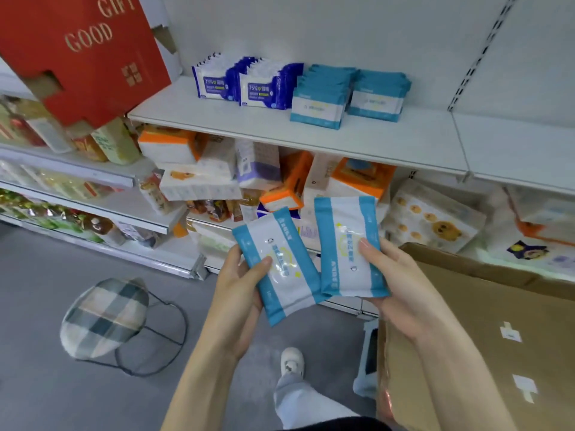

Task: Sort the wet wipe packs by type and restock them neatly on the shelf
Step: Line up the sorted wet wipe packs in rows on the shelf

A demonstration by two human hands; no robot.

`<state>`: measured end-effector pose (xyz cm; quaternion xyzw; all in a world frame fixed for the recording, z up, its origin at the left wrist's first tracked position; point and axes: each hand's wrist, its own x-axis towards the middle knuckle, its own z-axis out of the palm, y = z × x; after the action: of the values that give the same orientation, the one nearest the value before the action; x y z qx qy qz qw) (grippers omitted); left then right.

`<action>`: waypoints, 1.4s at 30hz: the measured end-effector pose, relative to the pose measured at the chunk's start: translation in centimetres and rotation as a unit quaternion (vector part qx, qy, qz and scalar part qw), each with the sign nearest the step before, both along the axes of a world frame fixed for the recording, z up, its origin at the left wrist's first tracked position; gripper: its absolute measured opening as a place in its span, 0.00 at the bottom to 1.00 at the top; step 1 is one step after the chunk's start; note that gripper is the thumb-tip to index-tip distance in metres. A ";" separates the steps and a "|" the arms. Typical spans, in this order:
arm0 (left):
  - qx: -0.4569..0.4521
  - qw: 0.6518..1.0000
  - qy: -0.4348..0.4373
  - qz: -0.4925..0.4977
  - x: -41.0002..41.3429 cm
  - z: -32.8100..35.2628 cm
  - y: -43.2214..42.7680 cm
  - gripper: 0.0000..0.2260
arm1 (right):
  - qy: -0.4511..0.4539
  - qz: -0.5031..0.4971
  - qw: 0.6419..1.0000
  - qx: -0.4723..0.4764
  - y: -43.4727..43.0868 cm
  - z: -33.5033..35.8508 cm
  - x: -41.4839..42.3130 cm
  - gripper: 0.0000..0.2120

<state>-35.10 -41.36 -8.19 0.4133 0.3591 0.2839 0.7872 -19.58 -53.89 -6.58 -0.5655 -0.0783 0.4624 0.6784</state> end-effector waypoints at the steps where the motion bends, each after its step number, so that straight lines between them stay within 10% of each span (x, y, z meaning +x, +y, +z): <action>1: 0.005 1.000 0.002 0.009 0.7 0.1 1.3 0.14 | -0.002 0.000 1.000 -0.003 1.2 -0.1 0.9 0.12; 20: 0.107 0.987 0.114 -0.037 15.0 -0.3 18.9 0.22 | -0.111 -0.167 0.977 -0.076 13.9 -1.8 15.3 0.23; 26: 0.033 0.993 0.066 -0.089 20.3 0.6 22.8 0.09 | -0.081 -0.287 0.950 -0.090 14.8 -1.9 18.7 0.08; 34: -0.031 0.983 0.087 -0.158 26.3 -0.4 24.8 0.05 | 0.011 -0.369 0.929 -0.008 13.6 -3.3 23.5 0.21; 42: 0.070 0.983 0.081 -0.148 30.2 -0.7 25.6 0.16 | -0.294 -0.266 0.910 -0.123 18.3 -5.1 33.5 0.14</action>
<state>-4.86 -15.73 -8.85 0.5377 0.3356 0.1548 0.7578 13.97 -35.55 -11.68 -0.7547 -0.0642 0.0836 0.6475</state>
